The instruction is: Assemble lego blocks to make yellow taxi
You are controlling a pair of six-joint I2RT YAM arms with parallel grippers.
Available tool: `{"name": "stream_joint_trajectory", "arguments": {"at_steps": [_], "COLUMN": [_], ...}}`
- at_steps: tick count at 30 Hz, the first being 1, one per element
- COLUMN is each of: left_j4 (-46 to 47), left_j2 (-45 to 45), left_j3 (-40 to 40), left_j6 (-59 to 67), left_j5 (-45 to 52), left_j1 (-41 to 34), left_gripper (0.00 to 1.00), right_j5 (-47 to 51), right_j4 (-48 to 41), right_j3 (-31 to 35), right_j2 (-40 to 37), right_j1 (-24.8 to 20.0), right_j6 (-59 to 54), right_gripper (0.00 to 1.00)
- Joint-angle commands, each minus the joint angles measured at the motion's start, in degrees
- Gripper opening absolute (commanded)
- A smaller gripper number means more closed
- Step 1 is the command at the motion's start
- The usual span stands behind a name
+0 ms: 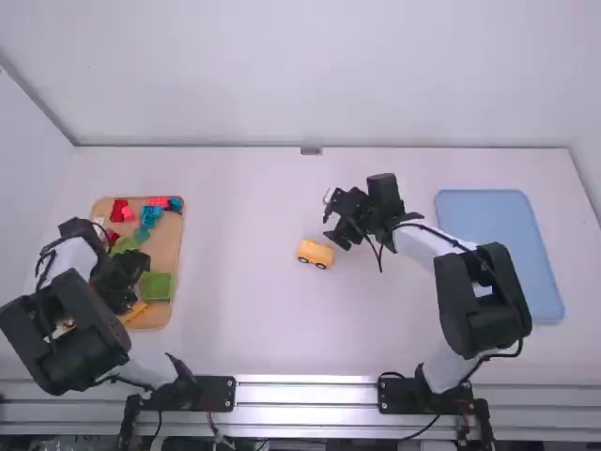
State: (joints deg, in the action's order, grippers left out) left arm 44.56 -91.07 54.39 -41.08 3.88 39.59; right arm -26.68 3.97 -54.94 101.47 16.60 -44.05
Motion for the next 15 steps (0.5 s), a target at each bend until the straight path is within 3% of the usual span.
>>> {"name": "stream_joint_trajectory", "arguments": {"at_steps": [1,8,13,14,15], "left_j4": [1.81,7.1,4.68,3.93,3.04], "left_j2": [0.33,0.31,0.28,0.24,0.09], "left_j3": [0.33,0.33,0.28,0.28,0.28], "left_j6": [-12.48,-31.71,-30.32,-28.3,-26.23], "left_j5": [-2.32,-9.57,-9.07,-9.03,-9.09], "left_j1": [0.11,0.09,0.04,0.07,0.07], "left_gripper": [0.99,0.99,0.99,0.97,0.81], "right_j5": [-0.26,-0.24,-0.26,-0.24,-0.26], "right_j4": [-0.09,0.11,0.07,0.11,0.09], "right_j3": [0.22,0.24,0.24,0.24,0.24], "right_j2": [-0.76,-0.74,-0.74,-0.74,-0.74], "right_j1": [0.17,0.17,0.17,0.17,0.17], "right_j6": [0.15,0.13,0.28,0.28,0.13], "right_gripper": [0.98,0.98,0.98,0.98,0.98]}}
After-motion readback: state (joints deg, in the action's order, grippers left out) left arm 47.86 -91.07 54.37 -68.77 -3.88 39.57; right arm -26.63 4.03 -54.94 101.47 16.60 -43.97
